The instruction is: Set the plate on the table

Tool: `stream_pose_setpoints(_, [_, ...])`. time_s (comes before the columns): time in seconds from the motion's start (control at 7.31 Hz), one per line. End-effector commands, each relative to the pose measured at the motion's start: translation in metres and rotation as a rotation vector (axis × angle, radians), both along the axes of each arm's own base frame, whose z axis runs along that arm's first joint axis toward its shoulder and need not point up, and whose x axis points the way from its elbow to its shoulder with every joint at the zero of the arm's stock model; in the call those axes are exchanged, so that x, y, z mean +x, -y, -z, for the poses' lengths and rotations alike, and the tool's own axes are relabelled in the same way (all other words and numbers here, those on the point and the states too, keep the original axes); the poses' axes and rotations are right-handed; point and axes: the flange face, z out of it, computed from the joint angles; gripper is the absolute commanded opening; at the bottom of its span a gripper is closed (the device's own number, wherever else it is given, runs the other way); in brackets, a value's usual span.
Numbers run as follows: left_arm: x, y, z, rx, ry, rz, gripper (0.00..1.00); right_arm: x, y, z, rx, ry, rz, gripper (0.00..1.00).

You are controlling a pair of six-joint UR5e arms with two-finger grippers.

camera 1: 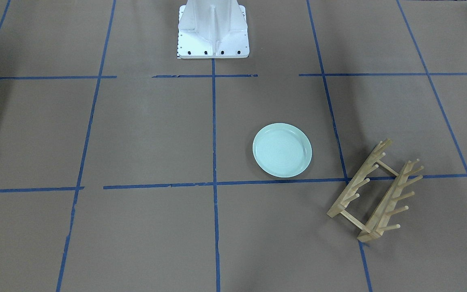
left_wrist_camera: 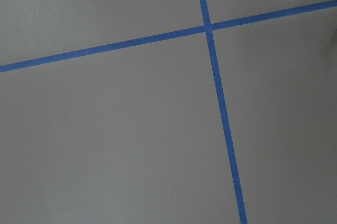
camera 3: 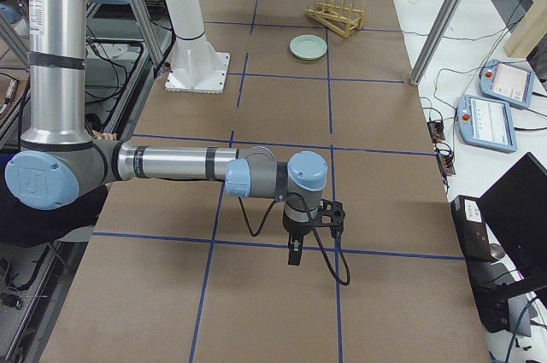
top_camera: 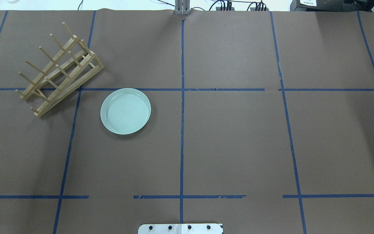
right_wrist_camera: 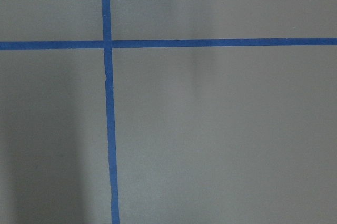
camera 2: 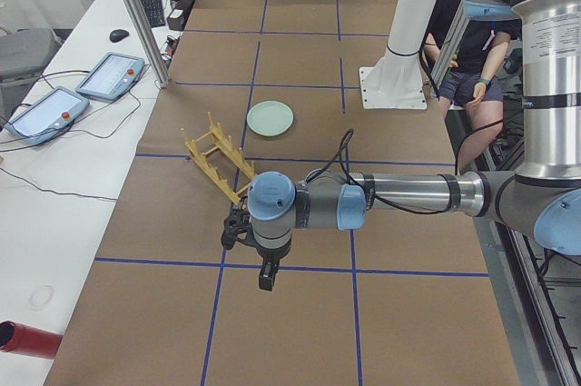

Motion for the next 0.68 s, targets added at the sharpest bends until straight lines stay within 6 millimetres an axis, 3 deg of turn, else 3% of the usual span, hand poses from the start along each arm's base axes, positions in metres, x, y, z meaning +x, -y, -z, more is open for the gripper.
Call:
stream_pose_setpoints(0.0, [0.0001, 0.0007, 0.0016, 0.005, 0.0, -0.001, 1.0, 0.0, 0.0, 0.0, -0.001, 0.0, -0.001, 1.0])
stream_pose_setpoints(0.55, [-0.0001, 0.0017, 0.0086, 0.022, 0.002, -0.001, 1.0, 0.0, 0.0, 0.0, 0.0, 0.0, 0.0, 1.0])
